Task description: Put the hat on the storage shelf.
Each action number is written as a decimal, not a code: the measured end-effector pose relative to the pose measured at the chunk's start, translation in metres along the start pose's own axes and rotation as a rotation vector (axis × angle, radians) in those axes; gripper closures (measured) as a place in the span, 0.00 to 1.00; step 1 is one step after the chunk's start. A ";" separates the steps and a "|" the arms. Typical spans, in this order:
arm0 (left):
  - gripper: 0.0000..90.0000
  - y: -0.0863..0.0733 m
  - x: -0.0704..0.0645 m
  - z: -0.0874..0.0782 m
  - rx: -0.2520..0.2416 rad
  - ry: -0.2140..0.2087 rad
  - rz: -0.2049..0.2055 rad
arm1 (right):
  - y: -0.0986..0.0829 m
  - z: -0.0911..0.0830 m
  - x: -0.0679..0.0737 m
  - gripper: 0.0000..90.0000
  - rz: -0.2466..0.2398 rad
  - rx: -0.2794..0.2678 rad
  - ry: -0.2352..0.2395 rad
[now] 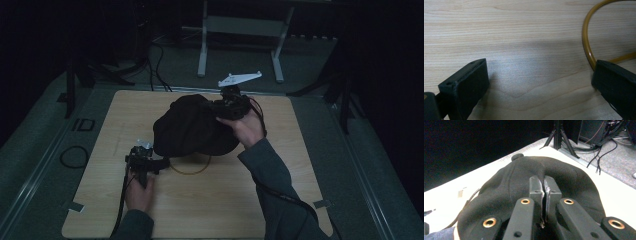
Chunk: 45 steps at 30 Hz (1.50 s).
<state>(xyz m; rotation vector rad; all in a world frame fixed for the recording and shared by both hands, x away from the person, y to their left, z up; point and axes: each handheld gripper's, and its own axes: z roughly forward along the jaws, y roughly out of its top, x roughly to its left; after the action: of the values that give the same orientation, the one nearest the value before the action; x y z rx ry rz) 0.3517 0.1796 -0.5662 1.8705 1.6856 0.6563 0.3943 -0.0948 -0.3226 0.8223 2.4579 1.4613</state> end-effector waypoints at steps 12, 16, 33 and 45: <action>0.01 0.000 0.000 0.000 0.000 0.000 0.000 | -0.010 0.002 -0.003 0.92 -0.018 0.038 0.020; 0.01 0.000 0.000 0.000 0.000 0.000 0.001 | -0.010 0.002 -0.003 0.87 -0.039 0.066 0.020; 0.01 0.000 0.000 0.000 -0.001 -0.001 -0.001 | -0.012 0.016 0.013 0.19 -0.149 0.209 -0.015; 0.01 0.000 0.000 0.000 0.000 -0.003 -0.001 | -0.022 0.021 0.018 0.13 -0.182 0.272 -0.061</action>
<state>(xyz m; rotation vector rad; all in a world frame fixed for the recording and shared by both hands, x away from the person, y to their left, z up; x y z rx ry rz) 0.3516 0.1797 -0.5661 1.8699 1.6846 0.6529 0.3798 -0.0774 -0.3493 0.6539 2.6411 1.0417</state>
